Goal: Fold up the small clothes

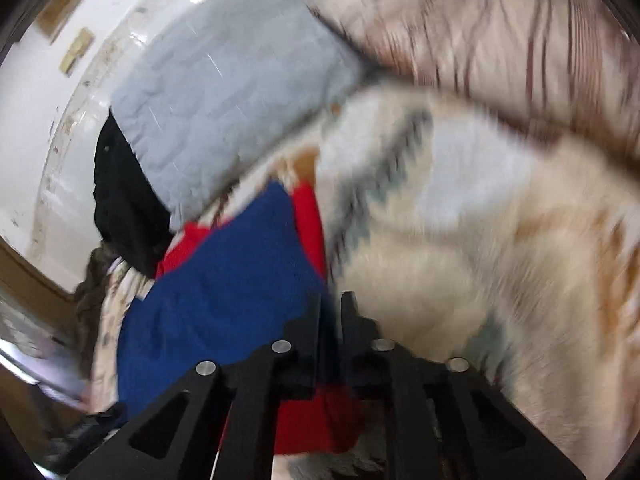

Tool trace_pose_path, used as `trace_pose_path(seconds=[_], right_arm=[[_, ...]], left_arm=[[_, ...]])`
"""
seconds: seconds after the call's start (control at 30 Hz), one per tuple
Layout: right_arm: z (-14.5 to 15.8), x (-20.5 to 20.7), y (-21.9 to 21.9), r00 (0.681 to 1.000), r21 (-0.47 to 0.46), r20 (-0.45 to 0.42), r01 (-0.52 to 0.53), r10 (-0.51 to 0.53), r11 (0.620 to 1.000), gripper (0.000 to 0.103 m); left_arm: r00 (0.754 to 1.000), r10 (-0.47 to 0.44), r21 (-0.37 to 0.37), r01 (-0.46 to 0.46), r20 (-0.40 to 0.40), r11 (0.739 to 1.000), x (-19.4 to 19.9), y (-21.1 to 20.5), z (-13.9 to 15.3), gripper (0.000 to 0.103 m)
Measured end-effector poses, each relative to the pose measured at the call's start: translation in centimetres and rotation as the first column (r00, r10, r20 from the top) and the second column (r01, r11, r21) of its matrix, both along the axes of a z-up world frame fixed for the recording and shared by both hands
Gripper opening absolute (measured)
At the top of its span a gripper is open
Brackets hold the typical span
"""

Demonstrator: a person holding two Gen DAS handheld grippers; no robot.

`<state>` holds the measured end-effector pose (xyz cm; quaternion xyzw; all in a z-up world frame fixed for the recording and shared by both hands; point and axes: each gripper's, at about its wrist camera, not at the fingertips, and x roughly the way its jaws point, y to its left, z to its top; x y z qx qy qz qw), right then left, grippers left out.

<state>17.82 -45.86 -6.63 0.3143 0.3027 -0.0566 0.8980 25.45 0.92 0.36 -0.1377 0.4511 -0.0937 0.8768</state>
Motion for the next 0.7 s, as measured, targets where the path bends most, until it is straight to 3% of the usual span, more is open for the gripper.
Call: trace_pose_path(seconds=[0.07,0.13,0.23,0.3,0.37,0.43,0.53,0.6,0.7], right_arm=[[1.7,0.0,1.0,0.994,-0.026,0.103,-0.025,0.028,0.999,0.023],[2.3,0.9,2.1,0.988,-0.021,0.134,-0.079,0.081,0.997,0.028],[2.2,3.1,4.4,0.982,-0.087,0.109,-0.149,0.158,0.985,0.028],[1.0,5.0,5.6,0.98,-0.122,0.016,-0.195,0.199,0.973,0.029],[-1.5,6.5,5.4,0.975,-0.084,-0.104,-0.203,0.194,0.976,0.029],[-1.1,6.1,4.8,0.984,-0.06,-0.053,-0.171,0.168,0.983,0.025],[0.6,4.9,4.2,0.99,-0.063,0.012,-0.137,0.138,0.989,0.032],[1.0,4.4,3.5,0.994,-0.087,0.019,-0.105,0.107,0.991,0.033],[0.2,4.5,1.6,0.998,-0.041,0.01,-0.061,0.061,0.997,0.034]], left_arm=[[0.997,0.027,0.039,-0.03,0.069,0.999,0.4,-0.2,0.9,0.062],[0.995,0.059,0.093,-0.067,0.082,0.993,1.2,-0.2,0.5,0.065],[0.996,0.091,0.121,-0.09,-0.004,0.989,2.9,0.5,-2.0,0.065],[0.989,0.117,0.182,-0.099,-0.091,0.978,4.1,1.0,-4.6,0.077],[0.988,0.137,0.121,-0.128,-0.075,0.984,4.0,2.1,-4.8,0.081],[0.987,0.134,0.114,-0.123,-0.087,0.986,4.2,2.2,-4.5,0.081],[0.988,0.134,0.131,-0.123,-0.078,0.984,4.2,2.1,-4.6,0.081],[0.987,0.137,0.133,-0.125,-0.079,0.983,4.2,2.1,-4.5,0.081],[0.987,0.138,0.129,-0.126,-0.081,0.983,4.0,2.0,-4.5,0.081]])
